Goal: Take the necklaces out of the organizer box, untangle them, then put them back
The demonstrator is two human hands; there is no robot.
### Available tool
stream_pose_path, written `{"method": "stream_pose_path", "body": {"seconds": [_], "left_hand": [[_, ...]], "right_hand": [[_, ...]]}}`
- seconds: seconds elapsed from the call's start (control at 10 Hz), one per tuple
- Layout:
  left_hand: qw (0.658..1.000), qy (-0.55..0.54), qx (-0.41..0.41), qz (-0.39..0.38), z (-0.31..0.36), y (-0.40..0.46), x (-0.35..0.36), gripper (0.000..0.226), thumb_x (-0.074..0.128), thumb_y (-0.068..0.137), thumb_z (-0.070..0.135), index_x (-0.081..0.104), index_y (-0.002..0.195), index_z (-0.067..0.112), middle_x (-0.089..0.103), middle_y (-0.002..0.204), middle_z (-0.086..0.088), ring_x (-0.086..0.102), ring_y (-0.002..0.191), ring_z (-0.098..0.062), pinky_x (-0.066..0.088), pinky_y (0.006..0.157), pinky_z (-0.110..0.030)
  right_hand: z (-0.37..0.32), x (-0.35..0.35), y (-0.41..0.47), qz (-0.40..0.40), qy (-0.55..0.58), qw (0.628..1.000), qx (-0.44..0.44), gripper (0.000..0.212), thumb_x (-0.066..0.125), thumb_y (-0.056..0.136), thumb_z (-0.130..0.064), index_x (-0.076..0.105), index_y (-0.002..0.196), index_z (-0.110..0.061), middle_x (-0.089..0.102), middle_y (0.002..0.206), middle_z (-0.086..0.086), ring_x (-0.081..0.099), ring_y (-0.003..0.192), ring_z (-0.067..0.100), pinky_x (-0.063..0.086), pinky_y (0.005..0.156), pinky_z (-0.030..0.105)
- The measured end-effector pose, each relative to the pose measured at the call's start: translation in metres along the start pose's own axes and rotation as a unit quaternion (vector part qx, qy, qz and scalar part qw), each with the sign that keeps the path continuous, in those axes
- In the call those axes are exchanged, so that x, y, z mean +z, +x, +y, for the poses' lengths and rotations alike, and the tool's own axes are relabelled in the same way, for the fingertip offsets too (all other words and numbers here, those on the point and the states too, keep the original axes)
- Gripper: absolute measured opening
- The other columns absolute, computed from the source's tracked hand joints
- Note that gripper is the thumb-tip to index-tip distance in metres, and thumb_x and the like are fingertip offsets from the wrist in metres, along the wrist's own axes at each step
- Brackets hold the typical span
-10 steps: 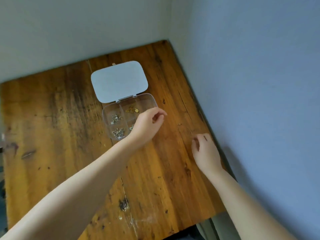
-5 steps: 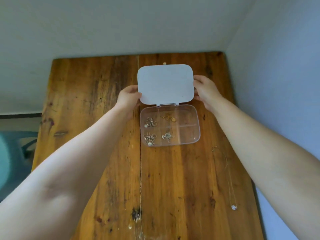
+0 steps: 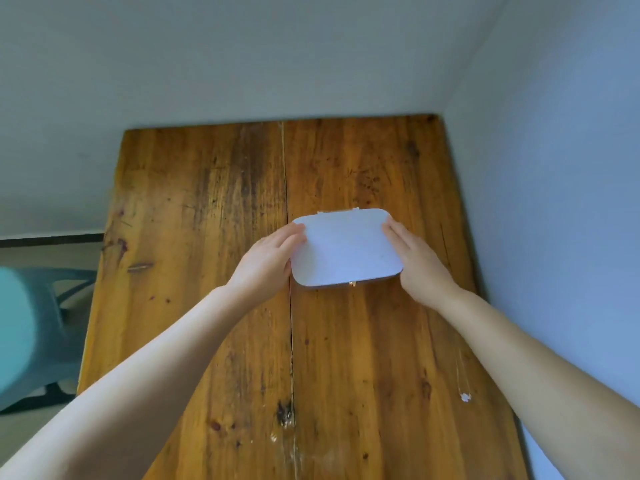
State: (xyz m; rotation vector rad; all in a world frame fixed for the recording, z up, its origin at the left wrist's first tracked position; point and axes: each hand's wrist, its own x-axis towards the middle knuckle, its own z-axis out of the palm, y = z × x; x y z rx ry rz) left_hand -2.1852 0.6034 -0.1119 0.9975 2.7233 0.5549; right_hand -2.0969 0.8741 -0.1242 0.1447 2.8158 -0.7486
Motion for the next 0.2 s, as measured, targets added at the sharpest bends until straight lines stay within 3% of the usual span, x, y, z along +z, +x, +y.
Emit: {"method": "stream_pose_path", "body": {"seconds": [0.1,0.2], "left_hand": [[0.999,0.016,-0.010,-0.037,0.002,-0.006,0.001,0.046,0.045,0.093,0.005,0.038,0.138,0.011,0.030,0.153,-0.010,0.025,0.142,-0.027,0.028,0.114,-0.045],[0.996,0.057,-0.005,-0.070,0.004,-0.017,0.001,0.057,0.042,0.091,-0.001,0.027,0.143,0.014,0.018,0.157,-0.010,0.013,0.145,-0.026,0.019,0.116,-0.044]], "right_hand": [[-0.009,0.004,-0.007,-0.023,-0.061,0.998,0.003,0.088,0.041,0.082,0.017,0.001,0.150,-0.022,-0.004,0.161,-0.004,0.000,0.146,0.016,0.003,0.116,0.038],[-0.022,-0.006,-0.021,-0.039,-0.092,0.994,0.037,0.087,0.040,0.084,0.017,0.002,0.150,-0.023,-0.002,0.161,-0.002,-0.001,0.146,0.017,0.006,0.118,0.042]]}}
